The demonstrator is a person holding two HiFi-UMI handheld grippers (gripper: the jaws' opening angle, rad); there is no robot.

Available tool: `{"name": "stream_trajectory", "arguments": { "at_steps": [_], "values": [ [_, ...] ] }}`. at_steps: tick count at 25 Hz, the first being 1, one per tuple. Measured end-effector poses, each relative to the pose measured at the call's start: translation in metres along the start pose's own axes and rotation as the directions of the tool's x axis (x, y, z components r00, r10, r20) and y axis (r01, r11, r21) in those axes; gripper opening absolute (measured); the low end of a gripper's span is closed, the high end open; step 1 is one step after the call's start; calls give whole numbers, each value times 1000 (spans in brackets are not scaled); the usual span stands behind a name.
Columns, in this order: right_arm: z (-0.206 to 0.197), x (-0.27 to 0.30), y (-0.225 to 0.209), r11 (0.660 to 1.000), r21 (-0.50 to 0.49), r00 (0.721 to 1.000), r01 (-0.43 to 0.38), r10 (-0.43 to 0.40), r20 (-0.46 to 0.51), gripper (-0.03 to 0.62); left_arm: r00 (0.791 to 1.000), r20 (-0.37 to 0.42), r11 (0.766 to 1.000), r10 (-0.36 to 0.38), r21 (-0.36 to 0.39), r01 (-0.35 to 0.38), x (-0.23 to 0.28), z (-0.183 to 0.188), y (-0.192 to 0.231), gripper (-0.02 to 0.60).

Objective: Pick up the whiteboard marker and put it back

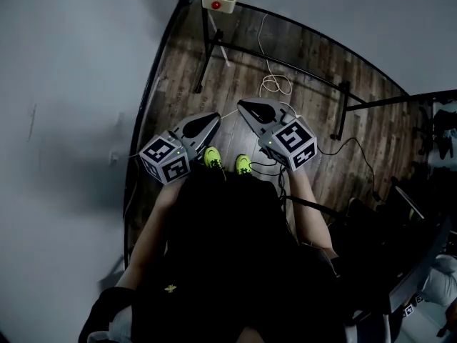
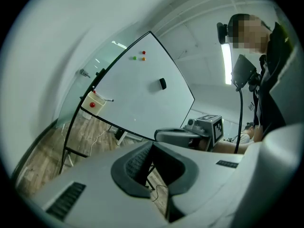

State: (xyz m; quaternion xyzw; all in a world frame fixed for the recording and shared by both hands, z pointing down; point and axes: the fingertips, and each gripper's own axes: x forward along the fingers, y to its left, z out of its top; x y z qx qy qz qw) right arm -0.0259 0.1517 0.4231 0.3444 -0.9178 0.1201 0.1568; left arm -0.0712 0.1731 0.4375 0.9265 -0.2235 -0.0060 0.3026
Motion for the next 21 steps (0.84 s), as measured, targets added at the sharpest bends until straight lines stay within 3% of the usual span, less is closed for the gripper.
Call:
{"name": "stream_trajectory", "arguments": {
  "at_steps": [10, 21],
  "values": [
    [28, -9, -7, 998, -52, 998, 17, -13, 64, 5, 1000, 29, 998, -3, 62, 1, 8, 23, -6, 20],
    [36, -1, 4, 998, -58, 997, -13, 17, 72, 5, 999, 52, 997, -1, 71, -3, 0, 32, -7, 20]
  ]
}}
